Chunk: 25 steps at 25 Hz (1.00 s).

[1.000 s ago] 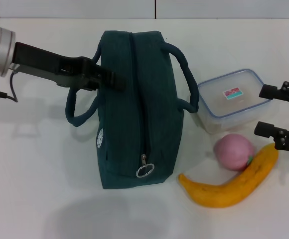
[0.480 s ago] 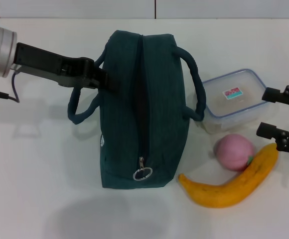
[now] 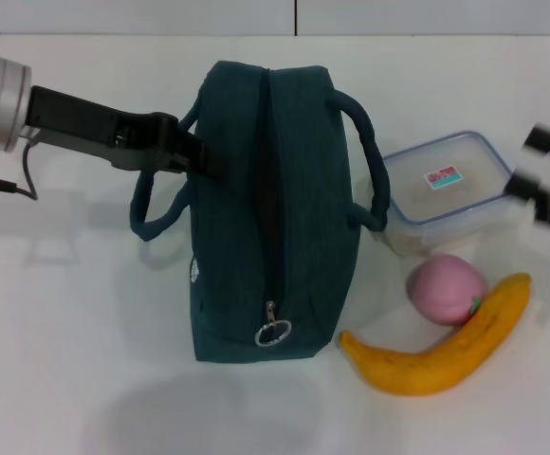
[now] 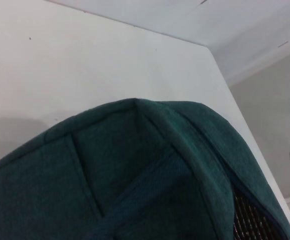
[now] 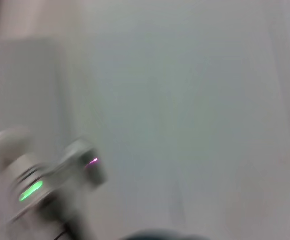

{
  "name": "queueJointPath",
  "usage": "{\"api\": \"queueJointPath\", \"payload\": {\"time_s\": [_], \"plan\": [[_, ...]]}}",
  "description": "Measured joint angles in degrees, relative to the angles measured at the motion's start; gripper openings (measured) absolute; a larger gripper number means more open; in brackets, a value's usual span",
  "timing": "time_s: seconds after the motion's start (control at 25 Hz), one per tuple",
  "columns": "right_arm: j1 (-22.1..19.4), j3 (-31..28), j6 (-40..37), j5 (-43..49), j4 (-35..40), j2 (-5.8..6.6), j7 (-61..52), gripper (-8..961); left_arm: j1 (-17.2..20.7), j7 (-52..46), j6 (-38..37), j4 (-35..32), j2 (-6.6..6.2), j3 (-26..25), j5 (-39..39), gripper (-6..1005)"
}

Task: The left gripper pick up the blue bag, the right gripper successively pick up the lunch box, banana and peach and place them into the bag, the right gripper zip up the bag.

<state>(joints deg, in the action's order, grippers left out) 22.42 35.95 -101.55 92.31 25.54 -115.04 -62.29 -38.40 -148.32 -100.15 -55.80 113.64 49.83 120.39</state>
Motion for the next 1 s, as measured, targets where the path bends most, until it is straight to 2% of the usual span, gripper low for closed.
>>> {"api": "queueJointPath", "payload": {"time_s": [0.24, 0.48, 0.72, 1.0], "plan": [[0.4, -8.6, 7.5, -14.3, -15.7, -0.21, -0.9, 666, -0.3, 0.2, 0.1, 1.3, 0.08, 0.0, -0.1, 76], [0.1, -10.5, 15.8, -25.4, -26.6, -0.45, -2.0, 660, -0.4, 0.7, 0.6, 1.3, 0.33, 0.0, -0.1, 76], [2.4, -9.9, 27.3, -25.4, -30.4, -0.92, -8.3, 655, -0.5, 1.7, 1.1, 1.3, 0.86, 0.0, -0.1, 71], [6.1, -9.9, 31.0, -21.6, -33.0, -1.17, -10.1, 648, -0.6, 3.3, 1.2, 1.3, 1.29, 0.0, -0.1, 69]]}}
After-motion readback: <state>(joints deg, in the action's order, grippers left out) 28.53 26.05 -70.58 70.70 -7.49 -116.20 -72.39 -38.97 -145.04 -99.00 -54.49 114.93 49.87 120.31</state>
